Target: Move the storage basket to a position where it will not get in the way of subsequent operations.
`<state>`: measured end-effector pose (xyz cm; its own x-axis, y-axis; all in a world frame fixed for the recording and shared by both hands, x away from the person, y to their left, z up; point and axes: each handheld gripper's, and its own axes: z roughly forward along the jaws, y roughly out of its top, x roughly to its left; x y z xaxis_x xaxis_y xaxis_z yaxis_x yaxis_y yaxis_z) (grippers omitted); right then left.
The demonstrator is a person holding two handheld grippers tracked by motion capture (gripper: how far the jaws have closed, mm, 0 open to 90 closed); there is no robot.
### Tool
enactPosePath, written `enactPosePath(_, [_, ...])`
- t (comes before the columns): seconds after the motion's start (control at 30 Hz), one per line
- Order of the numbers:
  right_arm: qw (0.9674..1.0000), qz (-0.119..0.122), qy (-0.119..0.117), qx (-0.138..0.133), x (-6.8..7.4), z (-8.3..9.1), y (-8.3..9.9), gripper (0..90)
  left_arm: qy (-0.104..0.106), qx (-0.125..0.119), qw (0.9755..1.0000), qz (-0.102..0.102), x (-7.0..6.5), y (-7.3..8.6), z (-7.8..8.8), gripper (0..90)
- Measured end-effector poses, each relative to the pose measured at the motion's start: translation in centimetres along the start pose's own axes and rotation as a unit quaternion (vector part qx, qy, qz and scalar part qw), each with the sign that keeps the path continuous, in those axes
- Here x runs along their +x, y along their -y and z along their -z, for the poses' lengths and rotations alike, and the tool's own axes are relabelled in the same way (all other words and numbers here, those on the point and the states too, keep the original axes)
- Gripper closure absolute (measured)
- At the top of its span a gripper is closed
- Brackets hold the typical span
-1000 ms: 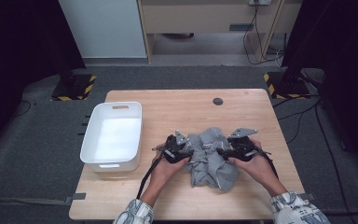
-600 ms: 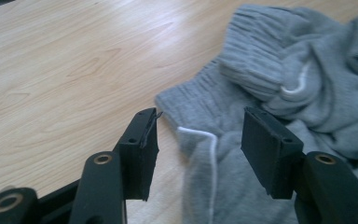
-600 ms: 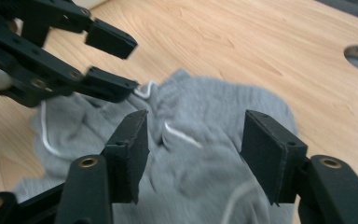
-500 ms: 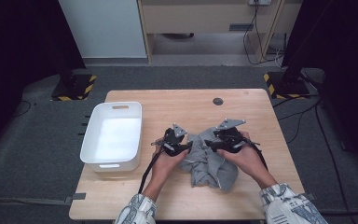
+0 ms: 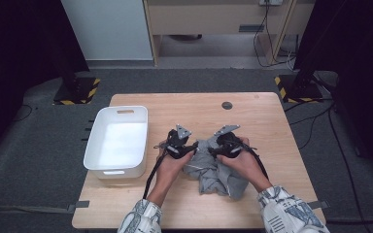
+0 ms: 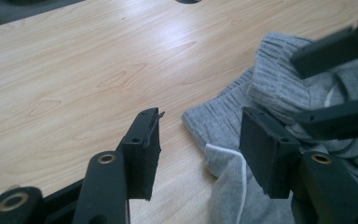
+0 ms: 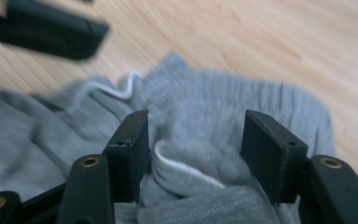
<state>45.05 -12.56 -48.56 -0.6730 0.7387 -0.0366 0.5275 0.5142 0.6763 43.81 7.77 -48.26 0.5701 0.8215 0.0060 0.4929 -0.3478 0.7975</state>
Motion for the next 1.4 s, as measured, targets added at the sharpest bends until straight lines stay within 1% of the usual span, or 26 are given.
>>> enactPosePath(0.07, [1.0,-0.004,0.0,0.007,-0.4,-0.4,0.8,43.5,0.001,0.006,1.0,0.001,-0.1,0.0,-0.4,46.8])
enactPosePath(0.1, [0.9999,-0.007,0.002,0.012,-0.7,-0.6,1.1,45.7,0.003,0.008,1.0,0.001,-0.2,0.0,-0.7,46.6])
enactPosePath(0.13, [0.9999,-0.012,0.001,0.008,-0.9,-0.6,1.4,48.4,0.004,0.01,0.9999,0.001,-0.3,0.0,-0.9,46.2])
enactPosePath(0.17, [0.9998,-0.018,-0.001,0.004,-1.1,-0.6,1.6,53.1,0.005,0.011,0.9999,0.001,-0.5,0.0,-1.2,46.2])
enactPosePath(0.23, [0.9998,-0.02,-0.005,0.0,-1.4,-0.5,1.9,64.3,0.009,0.014,0.9999,0.002,-0.7,0.1,-1.8,46.1])
enactPosePath(0.27, [0.9998,-0.02,-0.007,-0.001,-1.5,-0.4,2.0,69.8,0.008,0.019,0.9998,-0.002,-0.8,0.1,-2.2,46.1])
enactPosePath(0.3, [0.9997,-0.024,-0.009,-0.003,-1.6,-0.3,2.2,72.3,0.001,0.024,0.9997,-0.005,-0.9,0.2,-2.7,46.0])
enactPosePath(0.37, [0.9996,-0.026,-0.01,-0.006,-1.7,-0.2,2.4,74.8,0.002,0.032,0.9995,0.002,-0.9,0.4,-3.5,45.7])
enactPosePath(0.43, [0.9995,-0.027,-0.012,-0.008,-1.8,-0.2,2.6,75.7,0.003,0.041,0.9991,0.005,-0.9,0.5,-4.1,45.4])
enactPosePath(0.5, [0.9994,-0.031,-0.014,-0.011,-1.8,-0.2,2.6,76.0,0.009,0.047,0.9988,0.005,-1.1,0.6,-4.6,43.9])
enactPosePath(0.53, [0.9993,-0.032,-0.015,-0.011,-1.8,-0.2,2.6,76.0,0.01,0.054,0.9985,-0.002,-1.2,0.5,-4.9,43.3])
enactPosePath(0.63, [0.9993,-0.03,-0.016,-0.012,-1.9,-0.2,2.7,76.0,0.009,0.061,0.9981,-0.004,-1.3,0.5,-5.2,43.1])
enactPosePath(0.67, [0.9992,-0.033,-0.018,-0.013,-1.9,-0.2,2.7,76.0,0.011,0.063,0.998,0.001,-1.2,0.6,-5.3,42.8])
enactPosePath(0.73, [0.9982,-0.049,-0.03,-0.015,-2.0,-0.1,2.8,76.0,0.017,0.066,0.9976,0.011,-0.9,0.6,-5.4,42.6])
enactPosePath(0.77, [0.9979,-0.052,-0.033,-0.017,-2.0,0.0,2.8,76.0,0.021,0.069,0.9973,0.013,-0.8,0.7,-5.5,42.6])
enactPosePath(0.83, [0.9978,-0.055,-0.034,-0.017,-2.1,0.1,2.9,76.0,0.032,0.073,0.9967,0.016,-0.6,0.8,-5.6,43.7])
enactPosePath(0.87, [0.9979,-0.052,-0.034,-0.018,-2.0,0.1,2.9,76.0,0.04,0.081,0.9956,0.023,-0.4,0.9,-5.7,44.0])
enactPosePath(0.9, [0.9981,-0.049,-0.035,-0.018,-2.0,0.1,2.9,76.0,0.045,0.081,0.9954,0.026,-0.3,1.0,-5.8,44.5])
enactPosePath(0.97, [0.9981,-0.047,-0.034,-0.019,-2.0,0.1,2.9,76.0,0.047,0.079,0.9955,0.024,-0.2,1.1,-5.7,46.3])
enactPosePath(1.0, [0.9981,-0.047,-0.034,-0.019,-2.0,0.1,2.9,76.0,0.052,0.08,0.9952,0.022,-0.3,1.0,-5.7,47.6])
enactPosePath(1.03, [0.9981,-0.048,-0.034,-0.018,-2.0,0.1,2.9,76.0,0.052,0.081,0.9953,0.017,-0.4,1.0,-5.7,51.7])
enactPosePath(1.1, [0.9982,-0.047,-0.034,-0.018,-1.9,0.1,2.9,76.0,0.046,0.084,0.9954,0.003,-0.7,1.0,-5.7,54.8])
enactPosePath(1.13, [0.9982,-0.046,-0.033,-0.019,-1.9,0.1,2.9,76.0,0.047,0.085,0.9953,0.003,-0.7,1.0,-5.7,58.5])
enactPosePath(1.2, [0.9982,-0.046,-0.033,-0.021,-1.9,0.1,2.9,76.2,0.046,0.085,0.9953,-0.004,-0.8,1.0,-5.6,64.9])
enactPosePath(1.27, [0.9981,-0.047,-0.033,-0.022,-1.9,0.1,2.9,76.4,0.042,0.086,0.9954,-0.009,-1.0,1.0,-5.5,70.0])
enactPosePath(1.4, [0.998,-0.046,-0.032,-0.029,-2.0,0.5,2.7,77.0,0.029,0.087,0.9955,-0.027,-1.4,0.8,-5.3,75.4])
